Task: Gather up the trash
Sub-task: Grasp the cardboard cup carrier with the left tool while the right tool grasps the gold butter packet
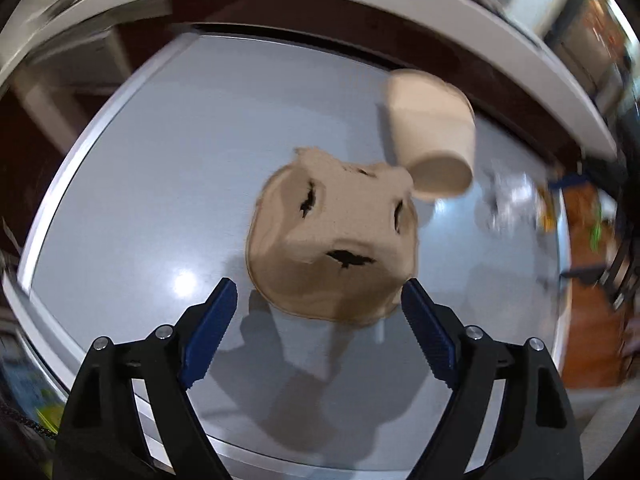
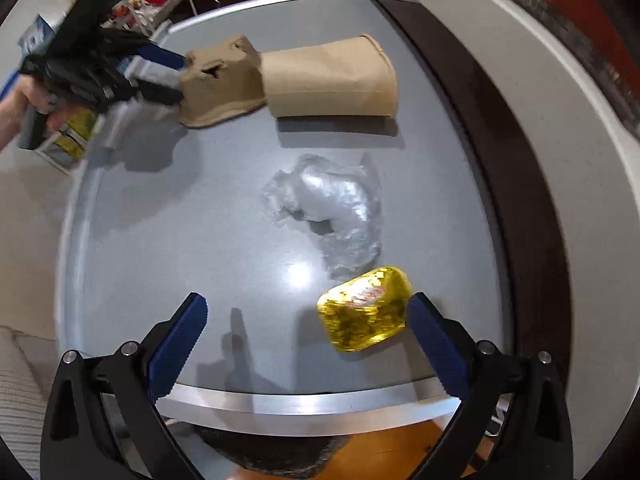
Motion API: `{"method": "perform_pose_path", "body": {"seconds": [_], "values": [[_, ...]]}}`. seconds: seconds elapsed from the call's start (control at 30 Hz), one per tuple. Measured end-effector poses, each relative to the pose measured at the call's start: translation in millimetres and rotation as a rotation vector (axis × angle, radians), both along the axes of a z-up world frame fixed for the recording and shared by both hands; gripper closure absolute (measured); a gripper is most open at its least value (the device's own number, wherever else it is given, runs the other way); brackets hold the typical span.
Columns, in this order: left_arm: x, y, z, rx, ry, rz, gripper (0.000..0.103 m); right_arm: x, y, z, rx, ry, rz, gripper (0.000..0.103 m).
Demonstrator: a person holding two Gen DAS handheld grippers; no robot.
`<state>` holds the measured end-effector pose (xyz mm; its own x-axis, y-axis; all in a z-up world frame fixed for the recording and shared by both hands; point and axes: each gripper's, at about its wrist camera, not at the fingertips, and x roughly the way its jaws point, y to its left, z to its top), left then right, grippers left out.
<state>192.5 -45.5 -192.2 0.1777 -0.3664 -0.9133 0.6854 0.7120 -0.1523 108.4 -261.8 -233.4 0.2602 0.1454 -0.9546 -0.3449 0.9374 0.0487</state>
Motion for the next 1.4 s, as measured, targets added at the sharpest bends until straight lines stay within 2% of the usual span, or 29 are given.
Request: {"method": "perform_pose_path", "body": {"seconds": [0.03, 0.1, 0.23, 0.33, 0.47, 0.7, 0.9, 0.93, 1.0, 1.13, 1.23, 1.3, 1.33, 1.4], "values": [[1, 3, 3, -0.043, 0.012, 0.047, 0.018, 2, 0, -2, -0.018, -0.005, 0.0, 0.005], [-1, 2, 5, -0.078, 0.016, 0.068, 0.018, 1, 3, -6, -0.035, -0.003, 0.013, 0.005], [-8, -5, 4, -0.086, 0.004, 0.075, 0.018, 8, 11, -15, -0.061, 0.0, 0.064, 0.005], [2, -12, 5, -0.076, -0.031, 0.068, 0.018, 12, 16, -18, -0.062, 0.005, 0.083, 0.005], [7, -18, 4, -0.042, -0.085, 0.029, 0.018, 21, 14, -23, -0.055, 0.02, 0.101, 0.005], [17, -28, 4, 0.025, -0.121, -0.11, 0.018, 13, 5, -30, -0.049, 0.039, 0.135, 0.005], [28, -35, -6, 0.045, -0.1, -0.171, 0.018, 8, -1, -29, 0.0, 0.042, 0.122, 0.008], [31, -35, -9, 0.045, -0.087, -0.167, 0.018, 10, -3, -29, 0.006, 0.041, 0.122, 0.011], [35, -34, -12, 0.026, -0.054, -0.16, 0.028, 13, -7, -23, 0.017, 0.041, 0.123, 0.019], [39, -29, -12, -0.001, -0.037, -0.115, 0.029, 17, -14, -17, 0.034, 0.05, 0.105, 0.04], [38, -26, -10, -0.004, -0.038, -0.096, 0.029, 19, -19, -12, 0.031, 0.055, 0.099, 0.048], [36, -24, -8, -0.012, -0.028, -0.087, 0.029, 20, -20, -14, 0.019, 0.06, 0.105, 0.047], [33, -22, -8, -0.014, -0.027, -0.085, 0.029, 19, -19, -15, -0.004, 0.066, 0.116, 0.032], [28, -18, -8, -0.015, -0.027, -0.088, 0.029, 14, -16, -11, -0.045, 0.028, 0.147, 0.016]]}}
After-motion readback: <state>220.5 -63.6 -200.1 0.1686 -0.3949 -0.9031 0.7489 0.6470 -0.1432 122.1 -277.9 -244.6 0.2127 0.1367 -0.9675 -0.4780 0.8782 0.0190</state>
